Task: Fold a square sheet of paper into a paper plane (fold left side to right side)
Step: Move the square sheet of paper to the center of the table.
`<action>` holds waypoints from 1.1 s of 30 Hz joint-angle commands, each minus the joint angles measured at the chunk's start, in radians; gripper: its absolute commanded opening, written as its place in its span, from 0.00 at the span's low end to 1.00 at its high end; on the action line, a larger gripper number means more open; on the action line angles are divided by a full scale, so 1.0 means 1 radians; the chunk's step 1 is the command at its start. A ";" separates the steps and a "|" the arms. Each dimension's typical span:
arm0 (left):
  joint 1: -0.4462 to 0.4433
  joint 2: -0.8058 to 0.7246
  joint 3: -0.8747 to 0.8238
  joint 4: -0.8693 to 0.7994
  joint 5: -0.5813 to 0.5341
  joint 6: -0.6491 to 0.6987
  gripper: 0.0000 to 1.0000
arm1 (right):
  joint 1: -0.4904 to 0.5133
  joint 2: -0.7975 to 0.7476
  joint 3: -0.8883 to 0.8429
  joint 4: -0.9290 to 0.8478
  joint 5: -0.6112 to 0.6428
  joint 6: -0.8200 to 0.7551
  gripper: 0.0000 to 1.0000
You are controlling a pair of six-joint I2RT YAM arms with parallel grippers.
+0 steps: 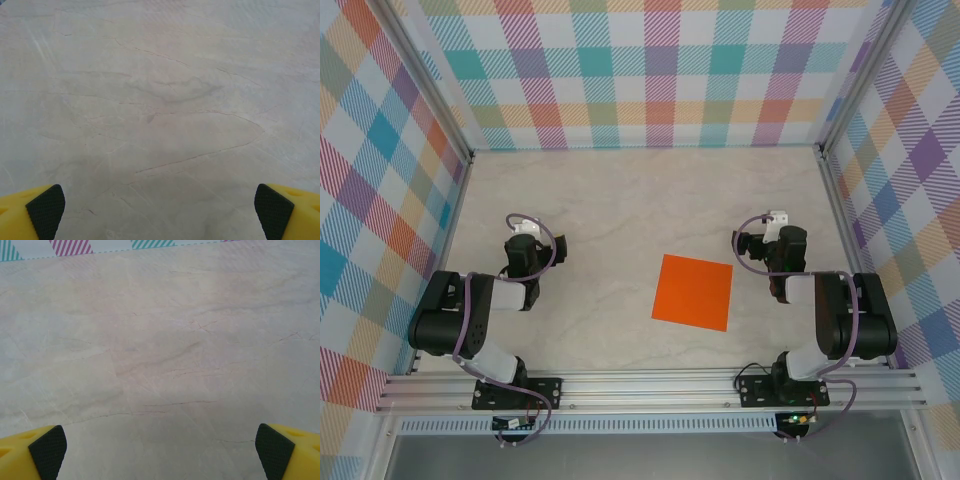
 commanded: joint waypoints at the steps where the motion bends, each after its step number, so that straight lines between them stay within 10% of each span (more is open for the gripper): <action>1: 0.009 -0.003 0.017 0.019 0.019 0.001 1.00 | -0.006 0.001 0.004 0.037 -0.021 -0.003 1.00; 19: 0.010 -0.013 0.012 0.024 0.003 -0.006 1.00 | -0.007 -0.008 0.004 0.029 0.023 0.016 1.00; 33: 0.005 -0.571 0.006 -0.365 0.017 -0.072 1.00 | -0.007 -0.440 0.048 -0.396 0.069 0.093 1.00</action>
